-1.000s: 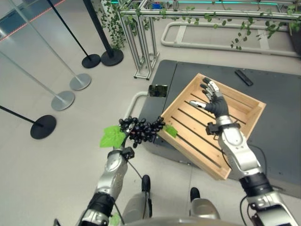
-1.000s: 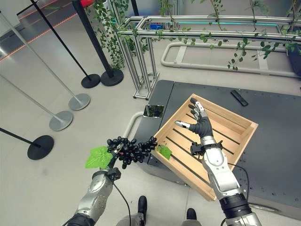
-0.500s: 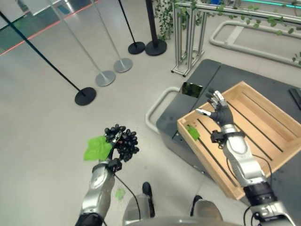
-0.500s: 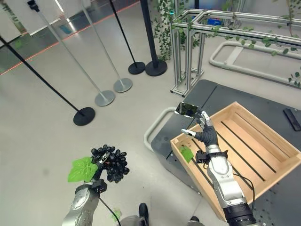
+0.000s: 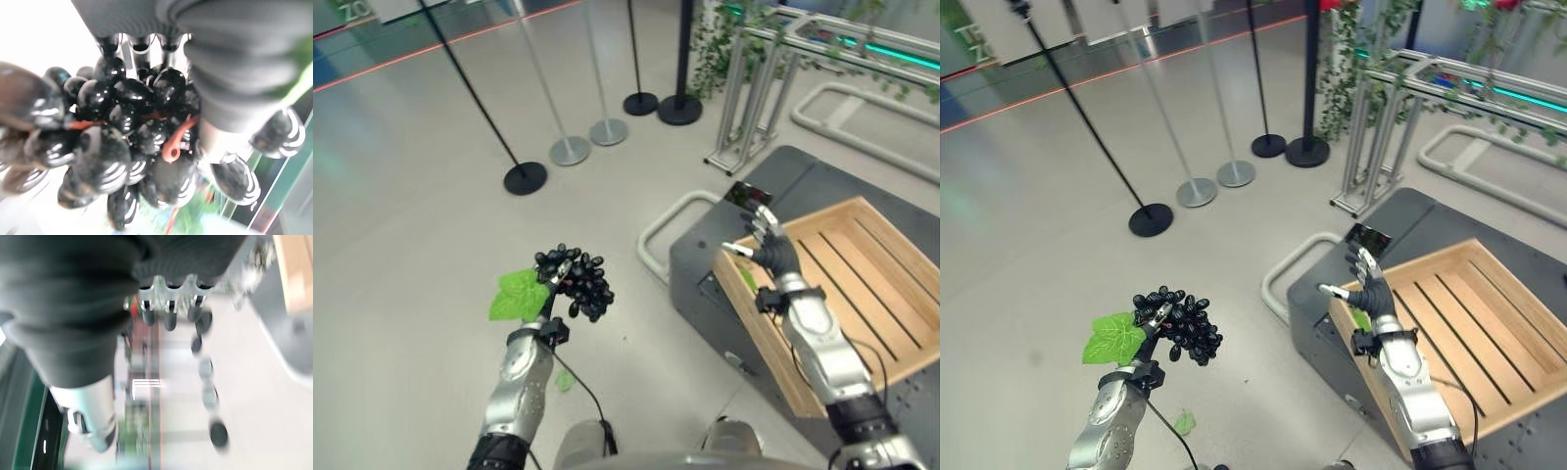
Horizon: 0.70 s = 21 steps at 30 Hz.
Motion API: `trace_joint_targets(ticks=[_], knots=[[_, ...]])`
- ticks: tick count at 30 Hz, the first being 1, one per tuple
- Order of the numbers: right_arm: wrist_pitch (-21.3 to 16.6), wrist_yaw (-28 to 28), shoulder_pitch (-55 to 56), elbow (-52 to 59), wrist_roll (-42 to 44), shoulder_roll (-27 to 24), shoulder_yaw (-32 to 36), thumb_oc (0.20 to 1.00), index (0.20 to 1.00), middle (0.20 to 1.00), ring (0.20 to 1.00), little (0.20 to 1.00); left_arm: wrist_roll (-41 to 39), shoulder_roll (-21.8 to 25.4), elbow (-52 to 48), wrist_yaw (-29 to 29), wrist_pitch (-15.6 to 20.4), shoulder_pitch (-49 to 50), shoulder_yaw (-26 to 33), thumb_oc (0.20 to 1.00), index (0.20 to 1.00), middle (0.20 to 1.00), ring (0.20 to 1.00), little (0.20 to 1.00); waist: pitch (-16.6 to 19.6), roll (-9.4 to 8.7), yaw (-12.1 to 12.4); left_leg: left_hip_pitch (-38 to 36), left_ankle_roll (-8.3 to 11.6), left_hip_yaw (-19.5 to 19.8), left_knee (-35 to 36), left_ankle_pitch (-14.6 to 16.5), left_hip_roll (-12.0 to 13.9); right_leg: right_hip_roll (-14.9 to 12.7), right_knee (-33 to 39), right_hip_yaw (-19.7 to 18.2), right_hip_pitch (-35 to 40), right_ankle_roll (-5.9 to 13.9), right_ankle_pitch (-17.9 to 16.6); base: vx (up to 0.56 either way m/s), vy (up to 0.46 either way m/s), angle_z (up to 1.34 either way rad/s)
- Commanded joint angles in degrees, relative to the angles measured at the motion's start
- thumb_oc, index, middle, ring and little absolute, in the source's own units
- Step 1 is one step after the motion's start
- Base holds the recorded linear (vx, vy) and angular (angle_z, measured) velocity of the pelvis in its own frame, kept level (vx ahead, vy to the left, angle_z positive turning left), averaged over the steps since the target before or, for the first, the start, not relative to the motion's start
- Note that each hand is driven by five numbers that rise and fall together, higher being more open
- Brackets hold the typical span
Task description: Pick up the fruits from the basket on one side to the basket on the other side
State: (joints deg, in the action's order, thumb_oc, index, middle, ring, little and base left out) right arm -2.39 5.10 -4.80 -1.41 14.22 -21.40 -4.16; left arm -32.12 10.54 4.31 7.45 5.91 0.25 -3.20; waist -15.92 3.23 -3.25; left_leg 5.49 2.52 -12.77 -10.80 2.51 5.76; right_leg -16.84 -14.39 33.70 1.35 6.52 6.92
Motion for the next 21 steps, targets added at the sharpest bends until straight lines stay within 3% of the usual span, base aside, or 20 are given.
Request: trace_joint_targets(ticks=[1, 4, 7, 10, 11, 12, 15, 18, 21], knots=[[-2.8, -0.5, -4.1, 0.9, 1.3, 0.9, -1.3, 1.000, 1.000, 1.000, 1.000, 1.000, 4.1, 2.9, -8.1, -0.7, 2.8, 1.5, 3.7, 0.200, 0.200, 0.200, 0.200, 0.200, 4.3, -0.43, 1.4, -7.6, 5.87, 2.0, -6.2, 13.1, 5.9, 2.3, 4.4, 2.1, -3.8, -1.02, -0.7, -0.20, 0.265, 0.28], [-2.5, -0.6, -5.3, 0.2, 1.6, 2.4, -2.5, 1.000, 1.000, 1.000, 1.000, 1.000, 6.1, 4.4, -8.8, -0.1, 2.8, 1.0, 4.5, 0.200, 0.200, 0.200, 0.200, 0.200, 4.0, -2.24, 2.9, -7.4, 4.40, 3.0, -1.3, 12.3, 3.7, 0.7, 6.4, 2.3, -5.8, 0.90, -4.9, -0.15, 0.190, 0.38], [-2.6, -0.5, -6.0, 0.0, 1.6, 3.0, -2.9, 1.000, 1.000, 1.000, 1.000, 1.000, 6.4, 4.7, -9.0, 0.2, 2.9, 0.7, 4.7, 0.200, 0.200, 0.200, 0.200, 0.200, 3.6, -2.86, 3.4, -7.1, 3.97, 3.5, -0.4, 11.9, 2.8, 0.1, 7.1, 2.6, -5.9, 1.45, -5.9, -0.12, 0.169, 0.35], [-2.6, -0.1, -6.6, -0.2, 0.9, 3.8, -3.2, 1.000, 1.000, 1.000, 1.000, 1.000, 7.4, 5.6, -9.9, 0.8, 3.4, 0.2, 5.3, 0.200, 0.200, 0.200, 0.200, 0.200, 2.2, -3.61, 3.7, -6.3, 2.45, 5.9, 3.2, 10.6, 0.0, -1.4, 6.8, -0.8, -7.9, 3.59, -7.3, -0.14, 0.247, 0.32], [-2.6, 0.2, -6.8, -0.4, 0.5, 3.9, -3.1, 1.000, 1.000, 1.000, 1.000, 1.000, 7.8, 5.7, -9.6, 1.1, 3.6, -0.3, 4.7, 0.200, 0.200, 0.200, 0.200, 0.200, 1.6, -3.89, 2.9, -5.6, 1.85, 6.6, 3.7, 9.0, -1.3, -1.6, 6.2, -4.7, -9.5, 3.38, -7.9, -0.12, 0.241, 0.65], [-2.6, 0.4, -7.1, -0.5, 0.3, 3.8, -3.0, 1.000, 1.000, 1.000, 1.000, 1.000, 7.6, 5.8, -9.3, 1.1, 4.0, -0.8, 4.3, 0.200, 0.200, 0.200, 0.200, 0.200, 1.6, -3.71, 2.0, -5.3, 1.45, 8.3, 4.5, 8.3, -2.4, -0.4, 5.7, -11.2, -10.9, 3.88, -7.0, -0.10, 0.248, 0.86], [-2.4, 0.0, -6.6, -0.2, 0.1, 3.5, -2.5, 1.000, 1.000, 1.000, 1.000, 1.000, 7.3, 6.2, -8.9, 0.1, 4.3, -0.8, 3.3, 0.200, 0.200, 0.200, 0.200, 0.200, 2.1, -3.38, 0.8, -4.4, 0.39, 13.9, 5.7, 6.5, -5.5, 4.8, 5.3, -26.9, -11.4, 3.83, -3.8, 0.03, 0.183, 1.00], [-2.7, -0.8, -6.3, 0.0, 0.5, 3.3, -2.4, 1.000, 1.000, 1.000, 1.000, 1.000, 7.8, 6.7, -9.5, -1.2, 4.4, -0.6, 2.8, 0.200, 0.200, 0.200, 0.200, 0.200, 2.5, -3.74, 0.8, -2.5, -0.95, 20.3, 5.7, 4.4, -8.7, 11.4, 3.8, -34.9, -11.6, 1.29, -0.6, -0.03, 0.061, 1.30], [-3.7, -0.8, -5.5, 0.2, 2.2, 3.1, -2.1, 1.000, 1.000, 1.000, 1.000, 1.000, 7.5, 6.7, -9.6, -2.6, 4.5, -0.9, 1.5, 0.200, 0.200, 0.200, 0.200, 0.200, 2.6, -3.75, -0.3, -0.6, -1.56, 26.1, 4.7, 2.7, -12.0, 19.5, 1.3, -45.7, -11.3, -1.38, 3.0, -0.05, 0.035, 1.92]])
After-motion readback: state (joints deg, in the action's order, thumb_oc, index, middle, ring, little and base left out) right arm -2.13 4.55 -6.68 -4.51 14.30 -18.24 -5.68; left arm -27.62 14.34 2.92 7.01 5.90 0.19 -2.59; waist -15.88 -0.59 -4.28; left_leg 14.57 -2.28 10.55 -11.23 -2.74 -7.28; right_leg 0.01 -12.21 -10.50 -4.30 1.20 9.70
